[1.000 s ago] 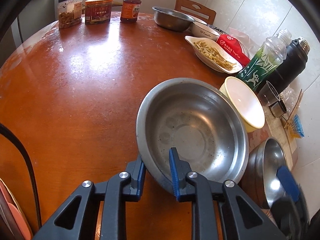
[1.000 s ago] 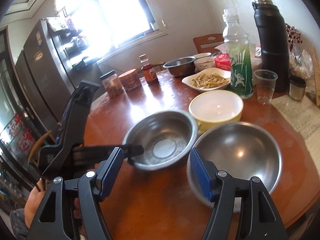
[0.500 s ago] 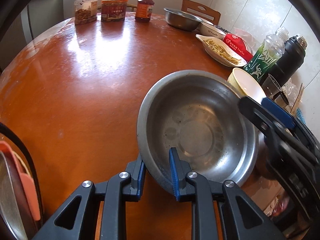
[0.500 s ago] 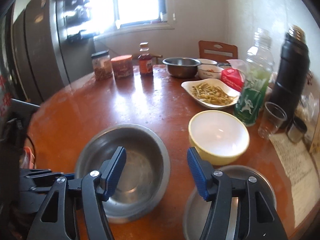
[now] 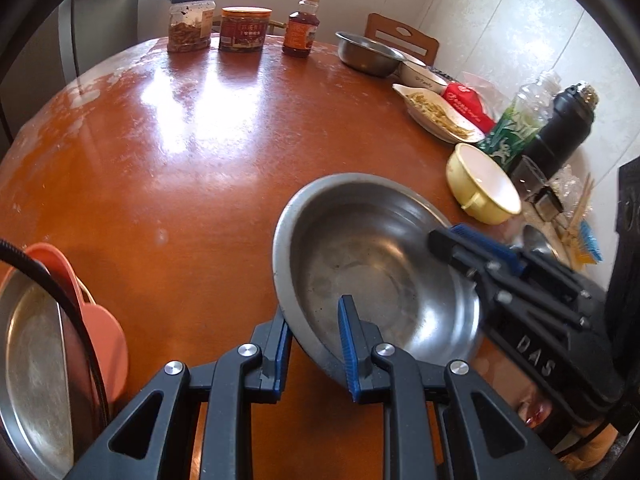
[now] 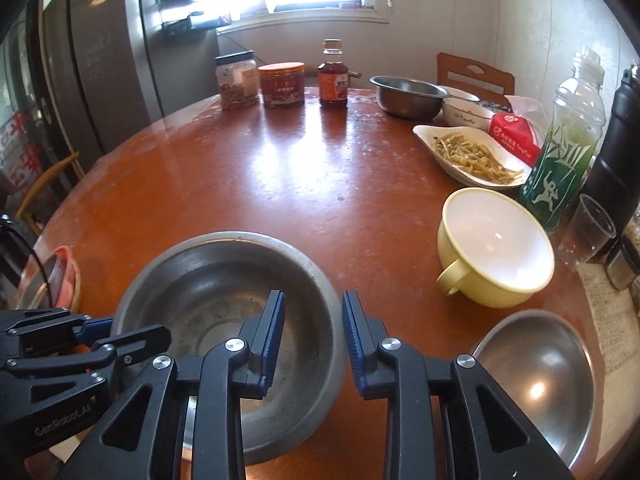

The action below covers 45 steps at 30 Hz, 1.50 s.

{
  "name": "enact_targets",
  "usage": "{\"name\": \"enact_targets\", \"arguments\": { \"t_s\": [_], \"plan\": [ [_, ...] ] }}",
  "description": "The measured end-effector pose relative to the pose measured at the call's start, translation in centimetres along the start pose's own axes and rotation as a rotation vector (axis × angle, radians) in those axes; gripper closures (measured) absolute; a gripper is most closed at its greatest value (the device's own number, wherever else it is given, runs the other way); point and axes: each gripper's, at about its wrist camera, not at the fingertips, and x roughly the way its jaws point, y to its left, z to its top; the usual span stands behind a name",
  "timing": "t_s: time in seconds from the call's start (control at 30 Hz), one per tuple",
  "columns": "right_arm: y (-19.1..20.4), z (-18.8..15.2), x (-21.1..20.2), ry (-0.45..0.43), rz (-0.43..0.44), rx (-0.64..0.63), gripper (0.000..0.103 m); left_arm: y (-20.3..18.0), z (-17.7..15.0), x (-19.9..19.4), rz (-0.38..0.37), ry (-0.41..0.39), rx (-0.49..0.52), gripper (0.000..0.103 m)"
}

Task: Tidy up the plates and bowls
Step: 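Close the left gripper on the steel bowl rim and lift it, then carry the steel bowl with the left gripper and lower it onto the table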

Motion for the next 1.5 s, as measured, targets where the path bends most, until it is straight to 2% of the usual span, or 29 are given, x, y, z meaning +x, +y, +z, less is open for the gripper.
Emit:
{"name": "enact_targets", "arguments": {
  "t_s": [0.03, 0.1, 0.13, 0.23, 0.33, 0.4, 0.47, 0.67, 0.77, 0.87, 0.9, 1.07, 1.17, 1.3, 1.5],
  "plan": [
    [0.7, -0.6, -0.4, 0.011, -0.005, -0.021, 0.079, -0.3, -0.4, -0.3, -0.004, -0.004, 0.012, 0.080],
    [2.4, -1.6, -1.4, -0.021, -0.054, -0.112, 0.079, -0.8, -0.9, -0.6, 0.002, -0.011, 0.035, 0.080],
    [2.7, -2.0, -1.7, -0.025, -0.040, -0.119, 0.079, -0.9, -1.1, -0.6, 0.003, -0.007, 0.038, 0.080],
    [2.1, -2.7, -2.9, -0.058, -0.049, -0.065, 0.079, -1.2, -1.6, -0.7, 0.017, -0.007, 0.040, 0.079],
    [0.8, -3.2, -3.3, -0.051, -0.099, -0.020, 0.078, -1.2, -2.0, -0.9, 0.019, -0.006, 0.033, 0.079],
    [-0.1, -3.9, -3.8, -0.050, -0.040, 0.045, 0.075, -1.1, -2.3, -1.0, 0.015, -0.007, 0.032, 0.079],
    [-0.4, -4.6, -4.3, -0.064, -0.041, 0.081, 0.066, -1.1, -2.5, -1.0, 0.015, -0.009, 0.035, 0.079],
    [-0.1, -5.5, -3.6, -0.037, -0.032, 0.102, 0.064, -0.9, -2.9, -1.2, 0.008, -0.004, 0.035, 0.079],
    [-0.1, -5.5, -2.6, -0.022, -0.018, 0.117, 0.064, -0.9, -3.0, -1.2, 0.012, -0.003, 0.040, 0.079],
    [-0.2, -5.9, -2.4, -0.016, -0.024, 0.112, 0.079, -0.9, -3.1, -1.3, 0.023, -0.004, 0.040, 0.079],
    [-0.3, -6.0, -2.5, -0.019, -0.018, 0.114, 0.081, -0.9, -3.2, -1.3, 0.028, -0.004, 0.041, 0.079],
    [-0.1, -6.5, -4.2, -0.044, 0.000, 0.098, 0.081, -1.4, -4.1, -1.3, 0.049, -0.008, 0.036, 0.079],
    [-0.5, -7.3, -4.8, -0.035, 0.006, 0.104, 0.081, -1.8, -4.8, -1.3, 0.037, -0.004, 0.034, 0.079],
    [-0.9, -8.2, -5.3, -0.027, 0.017, 0.114, 0.081, -3.0, -5.7, -1.7, 0.075, -0.022, 0.055, 0.079],
    [-0.9, -8.7, -6.0, -0.031, 0.018, 0.102, 0.080, -3.5, -6.7, -2.0, 0.093, -0.040, 0.049, 0.078]
  ]
}}
